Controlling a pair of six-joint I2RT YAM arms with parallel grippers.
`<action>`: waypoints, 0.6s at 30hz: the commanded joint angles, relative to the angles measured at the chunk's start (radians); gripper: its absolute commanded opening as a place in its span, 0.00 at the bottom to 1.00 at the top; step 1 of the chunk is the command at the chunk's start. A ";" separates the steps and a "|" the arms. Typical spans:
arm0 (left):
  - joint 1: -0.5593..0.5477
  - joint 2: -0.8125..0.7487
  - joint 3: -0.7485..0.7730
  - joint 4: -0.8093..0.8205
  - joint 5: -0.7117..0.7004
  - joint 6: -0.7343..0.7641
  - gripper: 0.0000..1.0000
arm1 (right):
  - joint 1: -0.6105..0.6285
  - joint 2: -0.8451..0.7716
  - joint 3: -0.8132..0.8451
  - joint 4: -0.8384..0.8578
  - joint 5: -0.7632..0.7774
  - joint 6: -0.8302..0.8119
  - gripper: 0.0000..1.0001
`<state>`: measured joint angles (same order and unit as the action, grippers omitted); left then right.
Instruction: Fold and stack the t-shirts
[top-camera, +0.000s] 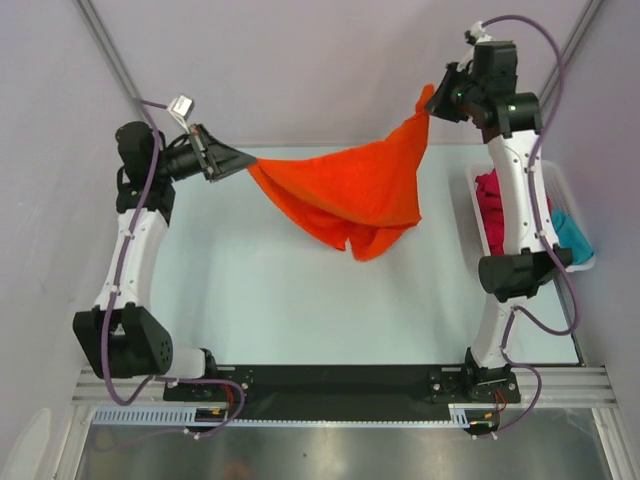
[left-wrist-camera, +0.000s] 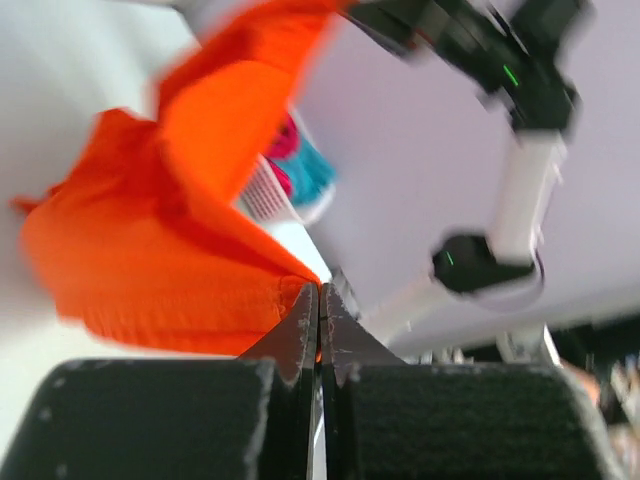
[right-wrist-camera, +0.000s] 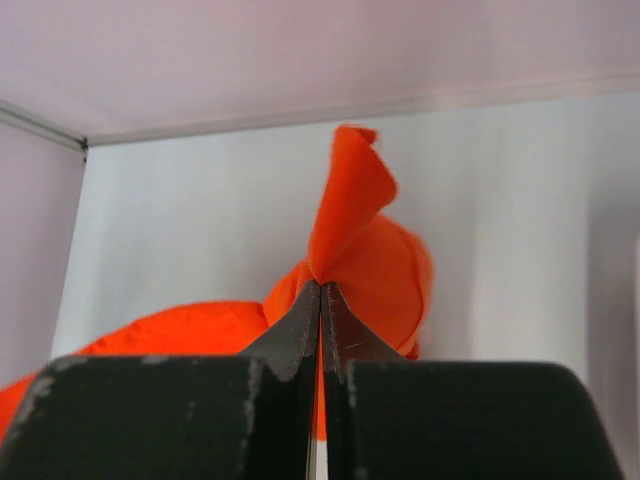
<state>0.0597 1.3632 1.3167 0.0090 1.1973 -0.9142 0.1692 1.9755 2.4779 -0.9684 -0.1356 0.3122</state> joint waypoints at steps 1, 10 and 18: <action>0.107 0.039 0.117 -0.043 -0.073 -0.075 0.00 | -0.037 -0.087 0.042 -0.004 0.048 -0.016 0.00; 0.173 0.118 0.369 -0.087 -0.100 -0.127 0.00 | -0.086 -0.162 0.061 0.011 0.091 -0.028 0.00; 0.218 0.221 0.526 -0.164 -0.104 -0.112 0.00 | -0.105 -0.147 0.072 0.033 0.108 -0.018 0.00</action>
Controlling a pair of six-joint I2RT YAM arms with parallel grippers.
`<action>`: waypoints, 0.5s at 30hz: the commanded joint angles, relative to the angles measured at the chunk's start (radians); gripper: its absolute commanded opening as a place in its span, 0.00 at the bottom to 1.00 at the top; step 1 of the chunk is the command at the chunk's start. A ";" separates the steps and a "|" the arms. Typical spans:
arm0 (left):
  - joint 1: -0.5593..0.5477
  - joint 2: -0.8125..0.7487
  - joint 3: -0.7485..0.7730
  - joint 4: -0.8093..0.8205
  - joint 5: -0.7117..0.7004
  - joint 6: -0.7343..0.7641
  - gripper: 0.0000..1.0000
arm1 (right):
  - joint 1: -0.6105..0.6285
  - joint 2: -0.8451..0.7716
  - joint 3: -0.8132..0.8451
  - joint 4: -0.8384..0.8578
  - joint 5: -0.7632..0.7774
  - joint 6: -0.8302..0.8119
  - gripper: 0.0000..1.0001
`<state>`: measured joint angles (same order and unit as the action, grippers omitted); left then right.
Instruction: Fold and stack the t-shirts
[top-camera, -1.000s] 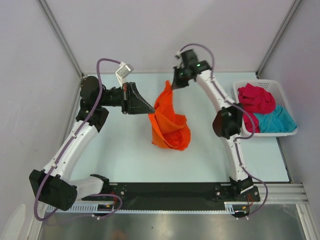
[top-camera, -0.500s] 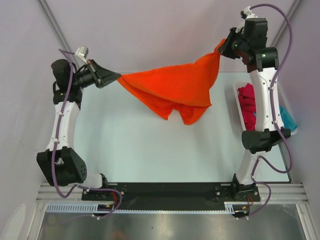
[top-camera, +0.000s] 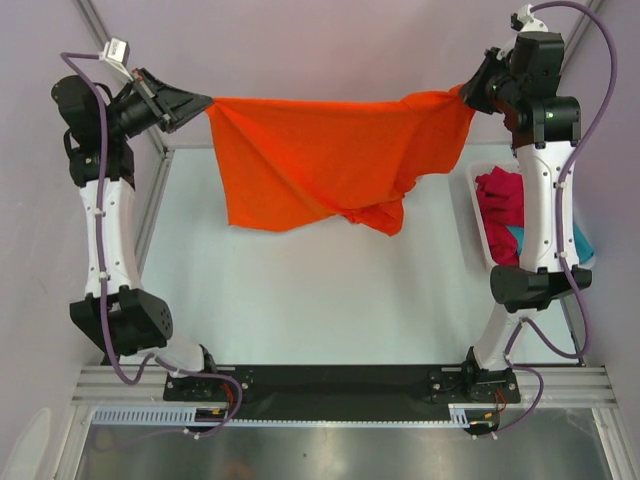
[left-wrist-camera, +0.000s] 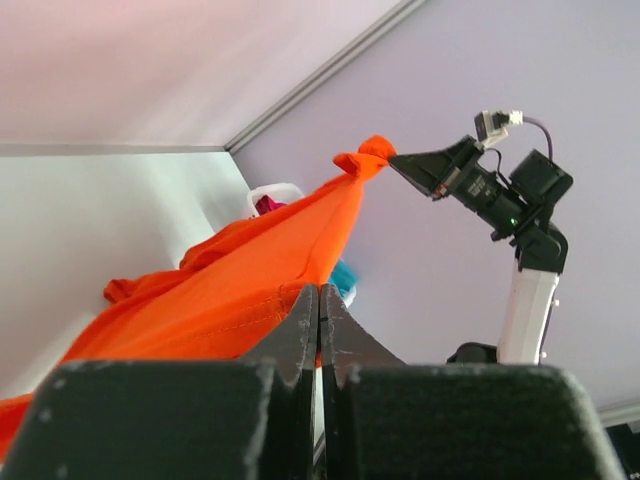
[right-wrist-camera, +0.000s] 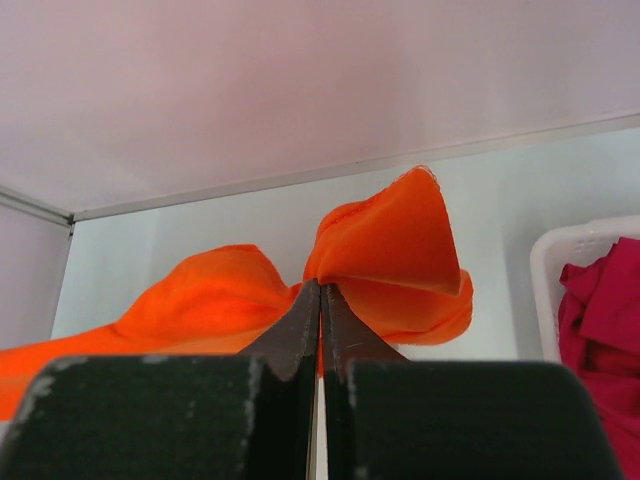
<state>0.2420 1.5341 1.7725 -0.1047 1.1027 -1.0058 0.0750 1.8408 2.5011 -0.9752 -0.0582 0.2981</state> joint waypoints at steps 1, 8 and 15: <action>0.040 0.054 0.070 -0.052 -0.018 -0.022 0.00 | -0.014 0.003 0.054 0.049 0.031 -0.001 0.00; 0.056 0.165 0.087 -0.038 -0.072 -0.027 0.00 | -0.047 0.159 0.162 0.085 -0.002 0.033 0.00; 0.056 0.363 0.281 0.025 -0.092 -0.086 0.00 | -0.118 0.256 0.222 0.199 -0.069 0.088 0.00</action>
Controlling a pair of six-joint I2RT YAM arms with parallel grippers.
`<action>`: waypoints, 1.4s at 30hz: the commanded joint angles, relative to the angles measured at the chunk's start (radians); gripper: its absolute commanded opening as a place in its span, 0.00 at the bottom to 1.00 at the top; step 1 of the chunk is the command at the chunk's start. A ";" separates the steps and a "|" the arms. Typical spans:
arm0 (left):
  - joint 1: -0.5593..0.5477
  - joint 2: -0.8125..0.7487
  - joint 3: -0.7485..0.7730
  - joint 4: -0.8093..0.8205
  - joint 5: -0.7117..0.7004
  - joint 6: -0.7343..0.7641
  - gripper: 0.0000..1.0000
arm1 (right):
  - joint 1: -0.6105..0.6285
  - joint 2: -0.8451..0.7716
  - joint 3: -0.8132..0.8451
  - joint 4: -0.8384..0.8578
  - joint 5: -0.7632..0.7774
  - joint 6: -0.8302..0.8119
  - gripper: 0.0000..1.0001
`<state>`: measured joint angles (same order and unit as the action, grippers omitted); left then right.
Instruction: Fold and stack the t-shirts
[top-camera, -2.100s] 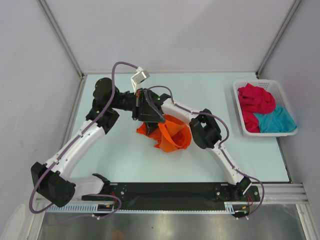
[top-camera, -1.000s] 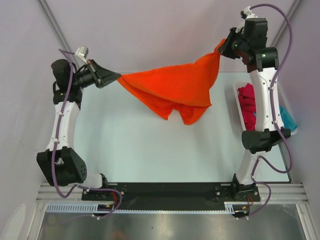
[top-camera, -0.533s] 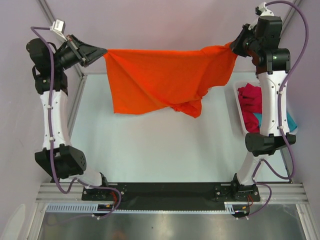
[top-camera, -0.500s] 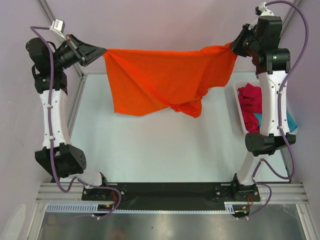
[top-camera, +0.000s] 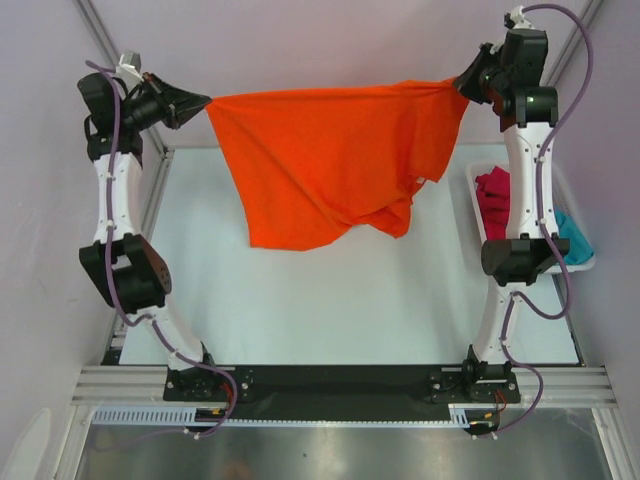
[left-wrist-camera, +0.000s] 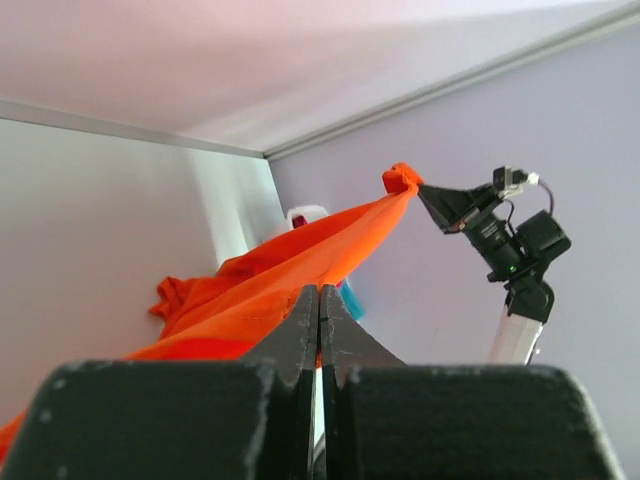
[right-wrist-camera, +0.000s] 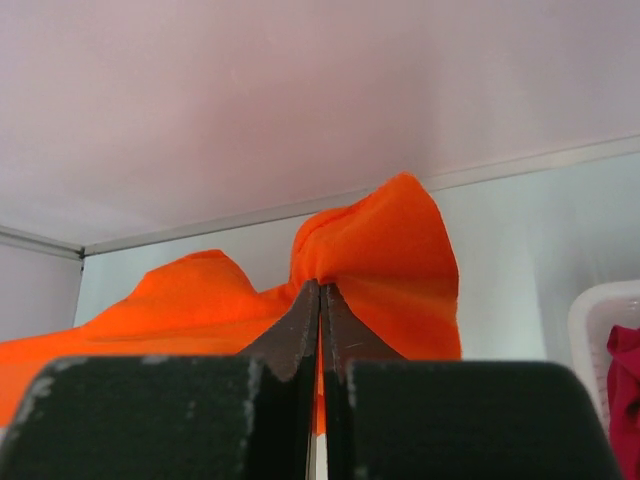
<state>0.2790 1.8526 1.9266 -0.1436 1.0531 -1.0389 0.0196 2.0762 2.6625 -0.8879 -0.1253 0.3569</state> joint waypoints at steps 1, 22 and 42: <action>0.019 0.060 0.133 0.100 -0.048 -0.076 0.00 | -0.078 0.018 0.062 0.122 -0.008 0.033 0.00; 0.009 -0.285 0.100 0.625 -0.036 -0.377 0.00 | -0.118 -0.435 -0.039 0.075 0.032 -0.082 0.00; 0.008 0.112 0.396 0.497 -0.085 -0.316 0.00 | -0.130 -0.133 0.069 0.222 0.041 -0.038 0.00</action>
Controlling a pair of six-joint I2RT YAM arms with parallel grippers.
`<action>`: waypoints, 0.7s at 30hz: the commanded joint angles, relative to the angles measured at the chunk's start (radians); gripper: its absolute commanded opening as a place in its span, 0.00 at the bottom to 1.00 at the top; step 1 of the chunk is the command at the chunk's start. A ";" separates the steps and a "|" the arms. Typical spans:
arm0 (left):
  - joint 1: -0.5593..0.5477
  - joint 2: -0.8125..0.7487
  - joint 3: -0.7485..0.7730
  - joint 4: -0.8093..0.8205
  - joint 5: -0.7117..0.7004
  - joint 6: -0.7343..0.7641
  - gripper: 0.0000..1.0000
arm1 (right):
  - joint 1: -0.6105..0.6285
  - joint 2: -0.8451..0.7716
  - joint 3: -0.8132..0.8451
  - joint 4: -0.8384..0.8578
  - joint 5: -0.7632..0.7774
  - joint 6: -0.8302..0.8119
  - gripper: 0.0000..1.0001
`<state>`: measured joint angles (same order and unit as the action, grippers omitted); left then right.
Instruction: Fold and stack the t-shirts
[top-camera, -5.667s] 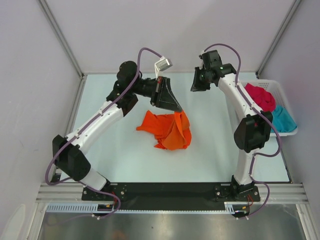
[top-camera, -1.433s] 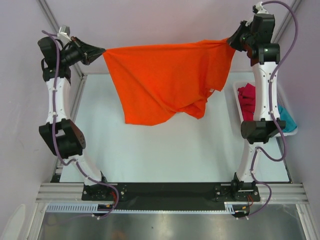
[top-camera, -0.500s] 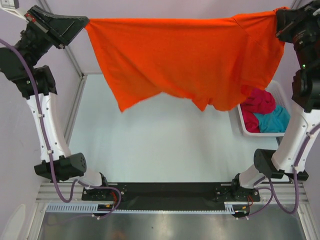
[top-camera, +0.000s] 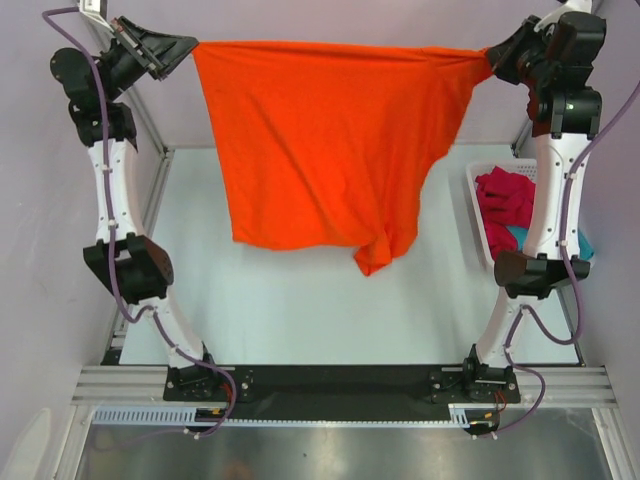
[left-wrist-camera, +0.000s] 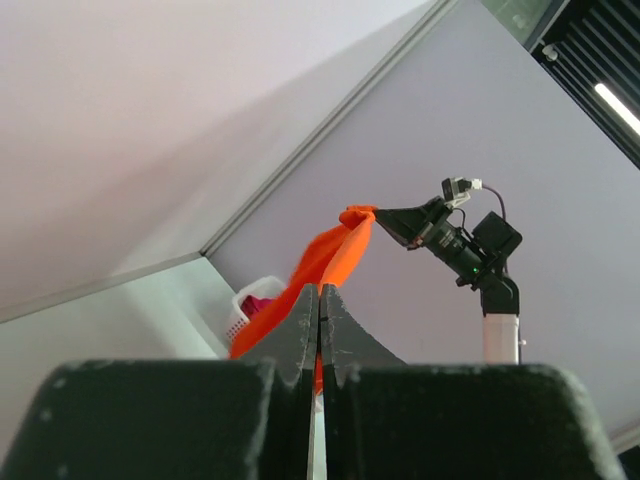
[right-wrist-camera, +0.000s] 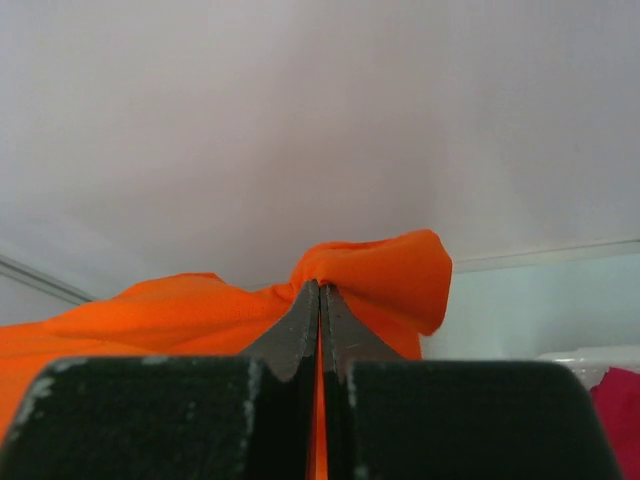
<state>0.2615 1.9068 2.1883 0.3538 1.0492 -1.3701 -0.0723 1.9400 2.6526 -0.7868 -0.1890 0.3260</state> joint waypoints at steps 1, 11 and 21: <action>0.025 0.072 0.149 -0.009 -0.084 0.017 0.00 | -0.040 0.008 0.084 0.141 0.108 -0.008 0.00; 0.028 0.005 0.230 -0.062 -0.080 0.117 0.00 | -0.052 -0.151 0.030 0.149 0.187 -0.074 0.00; 0.012 -0.284 -0.622 0.000 -0.054 0.207 0.00 | 0.014 -0.388 -0.636 0.026 0.083 -0.099 0.00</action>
<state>0.2565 1.6691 1.8141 0.3363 1.0214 -1.2247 -0.0685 1.6123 2.2787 -0.7185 -0.1360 0.2558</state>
